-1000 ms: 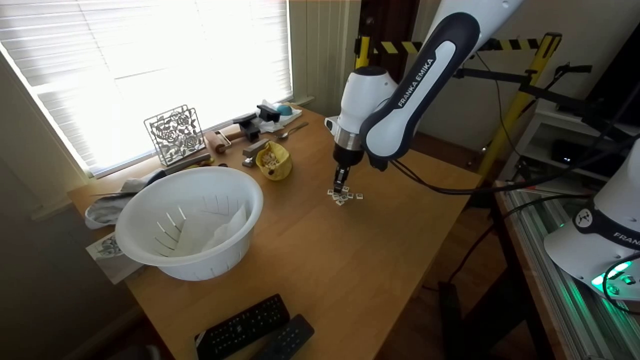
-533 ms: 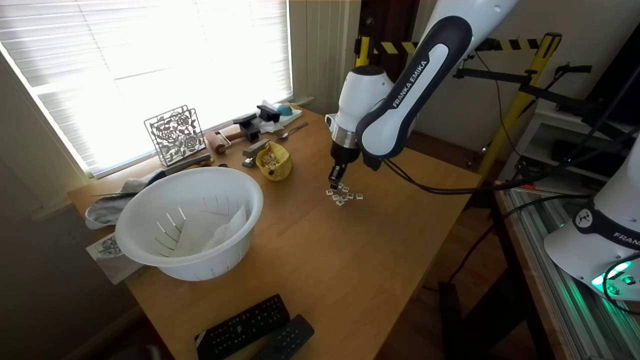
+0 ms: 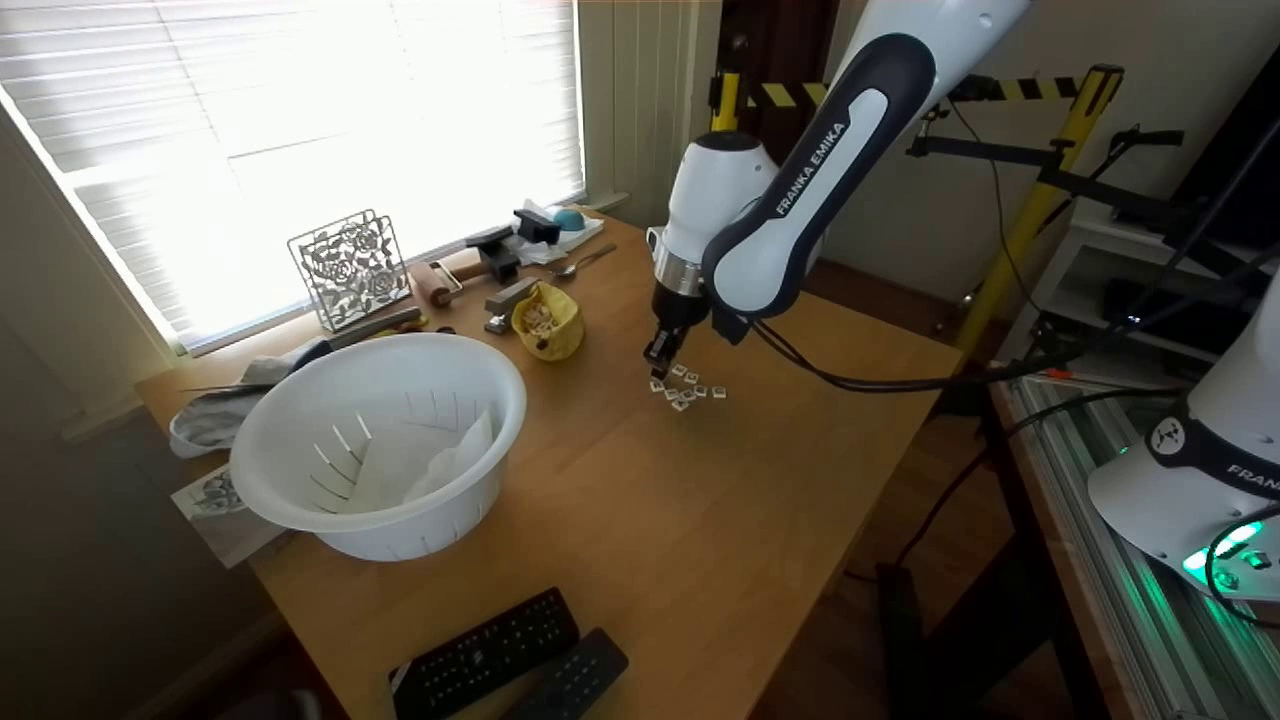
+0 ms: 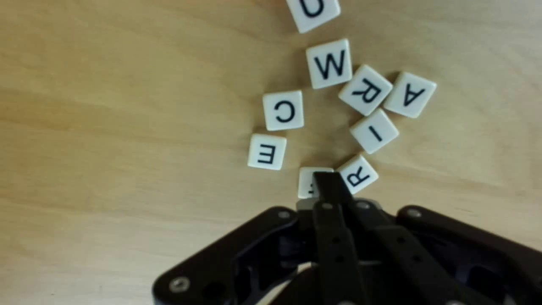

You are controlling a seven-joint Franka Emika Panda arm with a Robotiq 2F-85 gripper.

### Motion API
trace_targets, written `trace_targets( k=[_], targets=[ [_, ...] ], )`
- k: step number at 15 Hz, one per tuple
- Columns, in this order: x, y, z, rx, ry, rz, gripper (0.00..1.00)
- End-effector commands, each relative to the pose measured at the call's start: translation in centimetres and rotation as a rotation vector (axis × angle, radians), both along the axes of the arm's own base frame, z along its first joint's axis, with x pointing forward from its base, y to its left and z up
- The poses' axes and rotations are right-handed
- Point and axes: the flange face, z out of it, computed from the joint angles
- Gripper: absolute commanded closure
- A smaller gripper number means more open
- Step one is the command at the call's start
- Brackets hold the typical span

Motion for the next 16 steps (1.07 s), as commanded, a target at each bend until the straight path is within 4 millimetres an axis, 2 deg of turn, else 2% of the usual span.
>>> trace_targets(
  k=[1, 7, 16],
  targets=[
    [0.0, 1.3, -1.8, 0.035, 0.051, -0.031, 1.0],
    [-0.1, 1.8, -1.9, 0.041, 0.077, -0.047, 1.0],
    [-0.2, 0.8, -2.1, 0.021, 0.07, -0.076, 1.0]
  ],
)
